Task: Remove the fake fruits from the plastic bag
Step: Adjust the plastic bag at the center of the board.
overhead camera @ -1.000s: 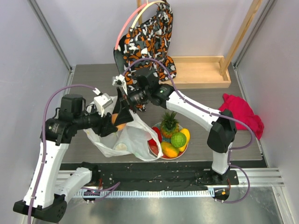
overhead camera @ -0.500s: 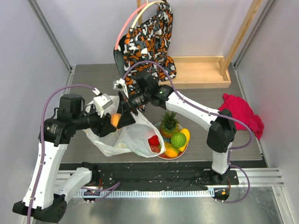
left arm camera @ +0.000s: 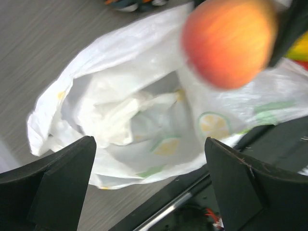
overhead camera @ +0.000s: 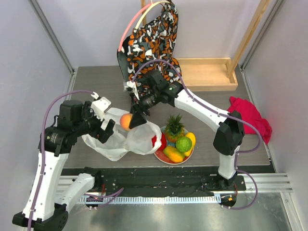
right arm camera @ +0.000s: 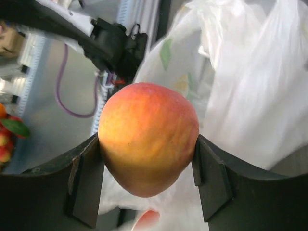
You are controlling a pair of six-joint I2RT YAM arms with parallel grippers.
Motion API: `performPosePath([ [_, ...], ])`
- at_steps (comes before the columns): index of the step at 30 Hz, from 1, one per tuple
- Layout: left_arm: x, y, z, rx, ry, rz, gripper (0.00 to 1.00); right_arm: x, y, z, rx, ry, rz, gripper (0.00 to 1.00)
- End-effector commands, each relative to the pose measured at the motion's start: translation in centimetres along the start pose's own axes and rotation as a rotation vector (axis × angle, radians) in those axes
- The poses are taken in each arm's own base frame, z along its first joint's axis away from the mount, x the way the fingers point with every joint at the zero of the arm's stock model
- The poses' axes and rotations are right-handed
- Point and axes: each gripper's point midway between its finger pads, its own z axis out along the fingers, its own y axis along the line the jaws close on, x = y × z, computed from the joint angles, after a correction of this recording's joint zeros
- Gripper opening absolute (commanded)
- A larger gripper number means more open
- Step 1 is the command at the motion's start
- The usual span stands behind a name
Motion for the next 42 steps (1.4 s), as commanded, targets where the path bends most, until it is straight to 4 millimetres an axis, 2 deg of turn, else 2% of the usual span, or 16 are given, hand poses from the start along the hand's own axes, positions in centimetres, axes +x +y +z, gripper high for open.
performPosePath([
  [1,3.2,6.1,0.2,-0.326,0.147,0.036,1.00,2.2,2.6,-4.0,0.023,0.178,-0.210,0.41],
  [3,3.6,6.6,0.4,-0.360,0.151,0.000,1.00,3.8,3.2,-4.6,0.015,0.235,-0.223,0.40],
  [7,6.2,7.2,1.6,-0.395,0.226,-0.045,1.00,6.2,3.9,-7.0,0.053,0.362,-0.261,0.39],
  [10,7.7,7.9,1.6,-0.439,0.263,-0.039,1.00,6.2,5.0,-8.8,0.071,0.415,-0.344,0.39],
  [12,9.8,8.3,1.9,-0.463,0.336,-0.044,0.99,6.0,5.0,-10.0,0.099,0.454,-0.411,0.39],
  [14,11.6,8.7,2.2,-0.485,0.398,-0.047,0.99,7.0,5.3,-10.9,0.101,0.516,-0.419,0.39],
  [18,14.4,10.7,1.8,-0.581,0.515,-0.108,0.97,8.7,5.5,-12.0,0.090,0.601,-0.461,0.39],
  [21,15.4,12.1,1.3,-0.617,0.563,-0.183,0.95,8.2,6.0,-12.6,0.096,0.604,-0.485,0.42],
  [22,15.1,12.5,1.2,-0.626,0.557,-0.190,0.94,8.1,6.2,-12.9,0.100,0.604,-0.509,0.42],
  [23,15.7,13.8,0.3,-0.682,0.566,-0.251,0.93,8.2,6.5,-13.0,0.096,0.609,-0.534,0.45],
  [26,14.7,16.2,-1.8,-0.800,0.530,-0.320,0.91,10.3,7.0,-13.3,0.066,0.719,-0.626,0.45],
  [27,13.8,16.9,-2.7,-0.832,0.497,-0.333,0.91,11.6,7.4,-13.3,0.039,0.749,-0.631,0.44],
  [30,12.2,18.4,-4.8,-0.924,0.422,-0.360,0.91,13.3,7.4,-12.6,-0.001,0.799,-0.666,0.44],
  [35,9.6,18.2,-5.5,-0.898,0.308,-0.346,0.92,14.5,6.2,-11.1,0.003,0.867,-0.793,0.43],
  [37,8.7,18.0,-6.0,-0.901,0.267,-0.347,0.92,15.7,5.3,-11.2,0.013,0.936,-0.823,0.43],
  [42,8.8,17.4,-5.8,-0.879,0.257,-0.360,0.92,16.3,4.4,-10.1,0.014,0.970,-0.930,0.45],
])
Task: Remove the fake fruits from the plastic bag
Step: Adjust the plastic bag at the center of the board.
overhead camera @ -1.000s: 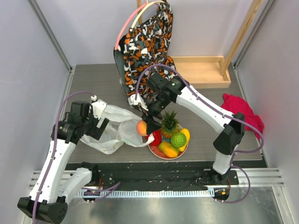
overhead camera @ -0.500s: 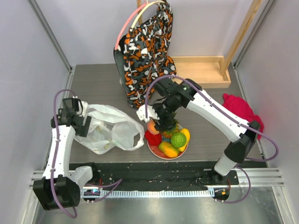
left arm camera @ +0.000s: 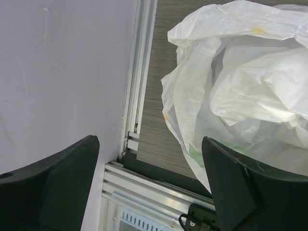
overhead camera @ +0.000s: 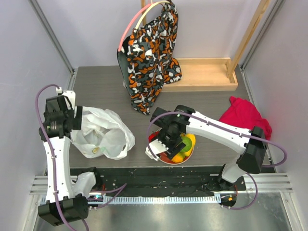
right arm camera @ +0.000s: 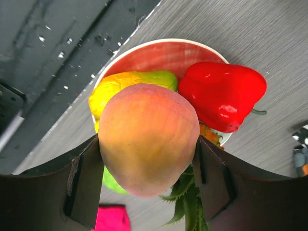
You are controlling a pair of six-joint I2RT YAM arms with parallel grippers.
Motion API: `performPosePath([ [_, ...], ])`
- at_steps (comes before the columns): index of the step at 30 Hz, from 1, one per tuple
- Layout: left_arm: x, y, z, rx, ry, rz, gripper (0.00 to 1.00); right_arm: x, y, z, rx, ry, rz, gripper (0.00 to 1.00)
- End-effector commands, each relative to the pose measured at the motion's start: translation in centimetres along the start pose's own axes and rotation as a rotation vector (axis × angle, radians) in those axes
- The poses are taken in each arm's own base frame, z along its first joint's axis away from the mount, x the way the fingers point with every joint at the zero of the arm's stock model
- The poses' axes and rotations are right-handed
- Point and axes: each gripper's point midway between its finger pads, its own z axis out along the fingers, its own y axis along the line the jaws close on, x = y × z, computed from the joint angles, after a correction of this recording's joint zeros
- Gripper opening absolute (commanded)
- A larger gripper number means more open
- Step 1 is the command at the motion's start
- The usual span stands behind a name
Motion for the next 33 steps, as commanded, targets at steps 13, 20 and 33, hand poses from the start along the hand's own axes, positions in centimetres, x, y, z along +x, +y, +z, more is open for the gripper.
performPosePath([
  [13,-0.1,-1.3,-1.3,0.078,-0.046,-0.030,0.92,1.6,-2.8,1.5,0.156,0.131,-0.163,0.48],
  [20,0.1,-1.8,-1.4,0.105,-0.042,-0.038,0.91,2.4,-2.4,2.2,0.162,0.165,-0.189,0.54],
  [33,0.3,-2.3,-1.6,0.132,-0.045,-0.029,0.91,2.4,-2.4,2.3,0.177,0.167,-0.202,0.87],
])
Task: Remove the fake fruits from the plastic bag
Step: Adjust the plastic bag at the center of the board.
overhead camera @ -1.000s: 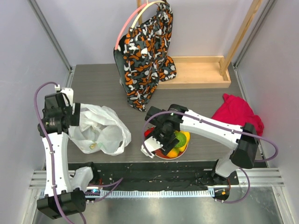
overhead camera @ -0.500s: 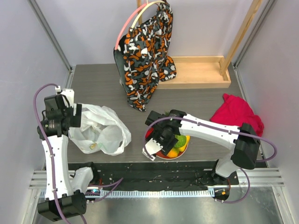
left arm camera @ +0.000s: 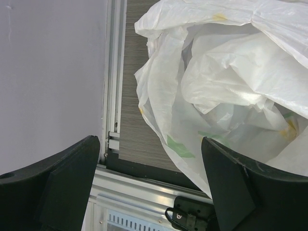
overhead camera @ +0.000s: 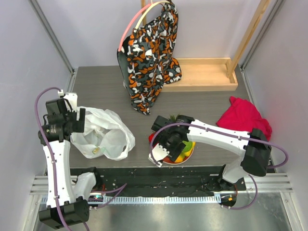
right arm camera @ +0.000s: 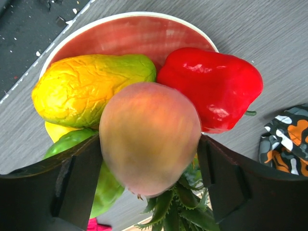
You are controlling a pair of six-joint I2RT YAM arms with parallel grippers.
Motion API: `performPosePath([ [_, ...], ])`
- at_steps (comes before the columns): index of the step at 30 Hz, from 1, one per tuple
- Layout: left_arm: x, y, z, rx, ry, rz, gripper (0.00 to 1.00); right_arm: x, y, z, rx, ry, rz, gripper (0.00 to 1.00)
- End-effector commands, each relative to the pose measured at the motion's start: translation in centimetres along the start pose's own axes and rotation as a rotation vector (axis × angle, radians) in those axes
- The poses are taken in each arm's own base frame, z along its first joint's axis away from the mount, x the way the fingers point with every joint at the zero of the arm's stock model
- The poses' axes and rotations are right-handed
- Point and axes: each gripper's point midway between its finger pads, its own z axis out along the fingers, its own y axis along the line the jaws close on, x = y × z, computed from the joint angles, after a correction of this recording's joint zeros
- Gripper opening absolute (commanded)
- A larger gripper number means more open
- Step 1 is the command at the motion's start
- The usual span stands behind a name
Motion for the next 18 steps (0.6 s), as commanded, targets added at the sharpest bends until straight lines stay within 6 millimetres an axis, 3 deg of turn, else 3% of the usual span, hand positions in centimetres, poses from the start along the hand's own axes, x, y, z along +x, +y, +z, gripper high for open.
performPosePath([
  [1,-0.3,-0.3,-0.3,0.016,-0.025,-0.012,0.91,-0.3,-0.8,-1.2,0.060,-0.004,-0.026,0.91],
  [5,-0.3,-0.5,-0.1,0.025,-0.027,-0.013,0.91,-0.5,-1.0,-1.5,0.071,-0.018,-0.019,0.98],
  [11,-0.4,-0.7,0.2,0.037,-0.026,-0.022,0.91,-1.0,-1.4,-2.4,0.095,-0.039,-0.010,1.00],
  [18,-0.8,-1.1,0.5,0.059,-0.032,-0.036,0.90,-3.4,-2.5,-4.4,0.130,-0.163,0.018,1.00],
])
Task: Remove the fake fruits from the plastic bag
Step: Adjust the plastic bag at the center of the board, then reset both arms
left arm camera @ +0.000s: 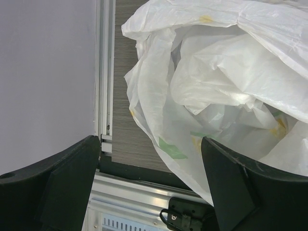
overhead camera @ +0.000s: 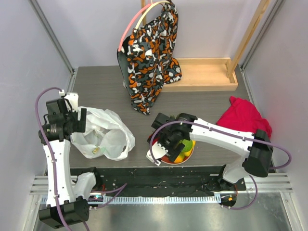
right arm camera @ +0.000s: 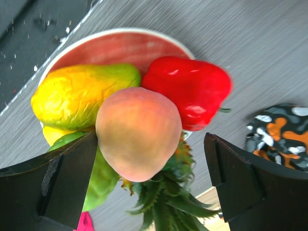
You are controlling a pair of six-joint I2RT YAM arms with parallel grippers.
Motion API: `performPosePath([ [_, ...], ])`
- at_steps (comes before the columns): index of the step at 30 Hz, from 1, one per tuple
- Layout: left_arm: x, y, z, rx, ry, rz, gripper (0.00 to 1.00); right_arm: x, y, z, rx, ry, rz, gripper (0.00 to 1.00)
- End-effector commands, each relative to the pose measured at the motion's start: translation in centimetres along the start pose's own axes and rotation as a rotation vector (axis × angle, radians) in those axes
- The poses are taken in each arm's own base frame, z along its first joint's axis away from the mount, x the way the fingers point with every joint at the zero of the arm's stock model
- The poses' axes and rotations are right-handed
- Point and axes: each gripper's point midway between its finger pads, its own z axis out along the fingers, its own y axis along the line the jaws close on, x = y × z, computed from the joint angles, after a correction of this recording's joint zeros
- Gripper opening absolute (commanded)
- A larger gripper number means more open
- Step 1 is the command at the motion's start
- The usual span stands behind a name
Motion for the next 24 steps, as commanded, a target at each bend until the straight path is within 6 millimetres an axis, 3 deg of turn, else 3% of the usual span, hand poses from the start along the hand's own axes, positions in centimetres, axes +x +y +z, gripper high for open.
performPosePath([
  [1,-0.9,-0.4,0.3,0.024,-0.029,-0.031,0.90,-2.7,-1.8,-3.3,0.089,-0.117,0.005,1.00],
  [6,-1.2,-1.6,0.1,0.095,-0.048,-0.021,0.91,-4.3,-1.7,-5.1,0.072,-0.185,0.049,1.00],
  [10,-1.8,-2.4,-0.5,0.139,-0.095,-0.023,0.96,-5.9,-5.6,-9.2,0.264,-0.309,0.233,0.99],
  [11,-2.1,-2.3,-0.9,0.139,-0.111,-0.023,0.97,-6.0,-8.5,-10.7,0.394,-0.347,0.280,1.00],
  [12,-2.5,-2.2,-1.2,0.139,-0.126,-0.025,0.98,-5.6,-9.4,-12.3,0.471,-0.379,0.426,1.00],
  [13,-2.8,-2.3,-1.7,0.143,-0.141,-0.028,1.00,-4.2,-10.6,-13.3,0.555,-0.381,0.514,1.00],
  [14,-3.3,-2.4,-2.1,0.155,-0.160,-0.024,1.00,-2.4,-13.1,-15.7,0.716,-0.390,0.610,1.00],
  [15,-4.1,-2.9,-3.2,0.197,-0.193,-0.017,1.00,-1.0,-13.6,-17.2,0.792,-0.428,0.753,1.00],
  [17,-4.9,-3.5,-4.5,0.240,-0.248,-0.001,1.00,6.3,-14.8,-20.8,1.028,-0.404,1.025,1.00],
  [18,-5.7,-4.2,-5.7,0.288,-0.293,0.009,1.00,8.4,-14.7,-21.7,1.083,-0.437,1.184,0.99],
  [19,-6.1,-4.5,-6.5,0.305,-0.324,0.014,1.00,13.8,-13.5,-23.2,1.193,-0.367,1.330,1.00],
  [21,-7.4,-5.3,-8.8,0.366,-0.397,0.025,1.00,18.6,-11.6,-24.4,1.264,-0.316,1.518,1.00],
  [22,-7.8,-5.2,-9.6,0.368,-0.420,0.019,1.00,20.7,-10.7,-23.8,1.273,-0.311,1.641,1.00],
  [24,-9.5,-4.8,-11.3,0.360,-0.484,-0.054,1.00,25.5,-7.0,-23.9,1.371,-0.122,1.839,1.00],
])
